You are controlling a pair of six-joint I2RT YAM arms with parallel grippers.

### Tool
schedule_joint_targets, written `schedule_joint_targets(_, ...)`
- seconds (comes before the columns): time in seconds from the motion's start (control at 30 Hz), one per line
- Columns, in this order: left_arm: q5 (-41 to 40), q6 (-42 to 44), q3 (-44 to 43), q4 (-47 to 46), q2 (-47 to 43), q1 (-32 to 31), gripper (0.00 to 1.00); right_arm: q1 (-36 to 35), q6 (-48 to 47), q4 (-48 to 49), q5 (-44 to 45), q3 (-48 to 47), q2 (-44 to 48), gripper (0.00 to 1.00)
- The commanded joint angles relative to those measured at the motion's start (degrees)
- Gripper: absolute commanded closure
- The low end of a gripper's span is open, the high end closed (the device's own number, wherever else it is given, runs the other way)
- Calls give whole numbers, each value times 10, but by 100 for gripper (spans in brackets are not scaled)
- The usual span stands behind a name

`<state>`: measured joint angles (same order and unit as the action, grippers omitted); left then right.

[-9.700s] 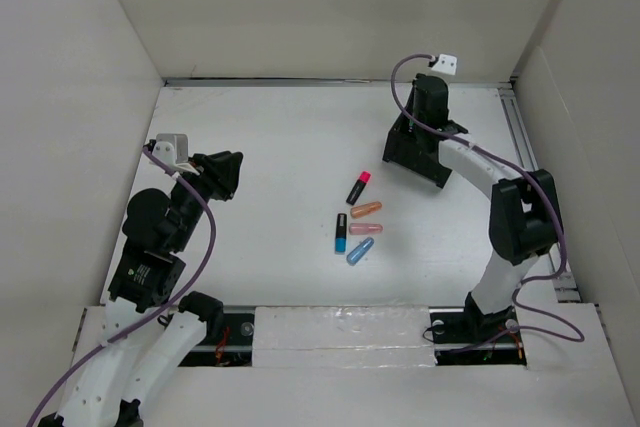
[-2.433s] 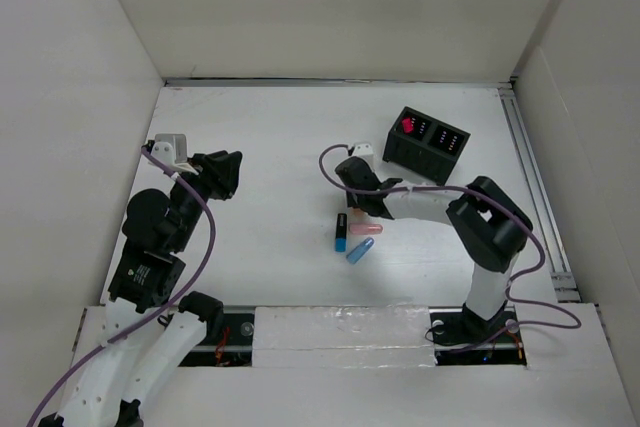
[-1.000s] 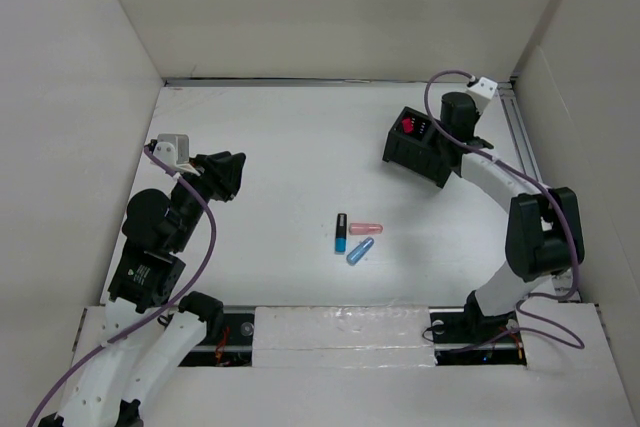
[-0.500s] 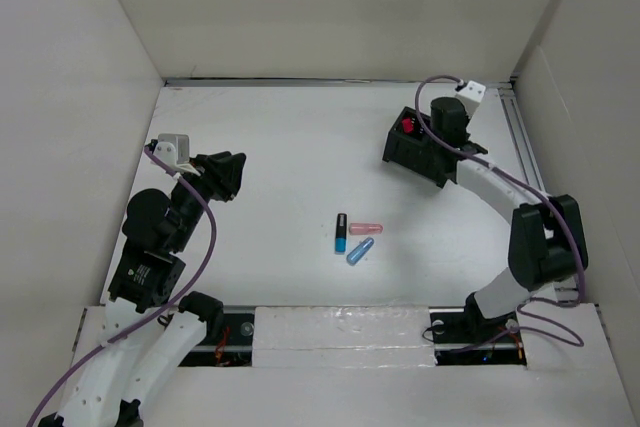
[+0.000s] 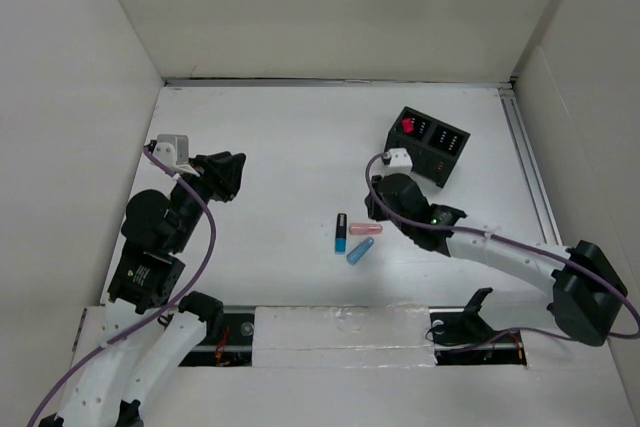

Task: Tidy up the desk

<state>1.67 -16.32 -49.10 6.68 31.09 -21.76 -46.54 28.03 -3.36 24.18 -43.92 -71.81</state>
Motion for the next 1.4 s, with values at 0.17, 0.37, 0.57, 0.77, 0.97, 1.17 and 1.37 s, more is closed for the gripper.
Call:
schedule_joint_targets(0.17, 11, 3, -1, -25, -2, -1, 67, -35, 73, -74, -159, 74, 46, 29)
schedule_joint_targets(0.37, 4, 3, 1, -23, 0, -1, 67, -35, 91, -40, -218, 66, -8, 28)
schedule_joint_targets(0.57, 1, 4, 0, -22, -4, -1, 67, -35, 111, -24, -232, 73, -54, 32)
schedule_joint_targets(0.77, 3, 5, -1, -23, -1, -1, 67, -40, 106, -22, -192, 66, -93, 33)
schedule_joint_targets(0.97, 3, 5, 1, -22, -2, -1, 67, -40, 85, -46, -115, 37, -152, 37)
schedule_joint_targets(1.17, 0, 6, -1, -21, -6, -1, 67, -57, 71, -83, -30, 2, -174, 49)
schedule_joint_targets(1.37, -7, 6, -1, -21, -7, -1, 67, -74, 57, -131, 17, -28, -192, 54)
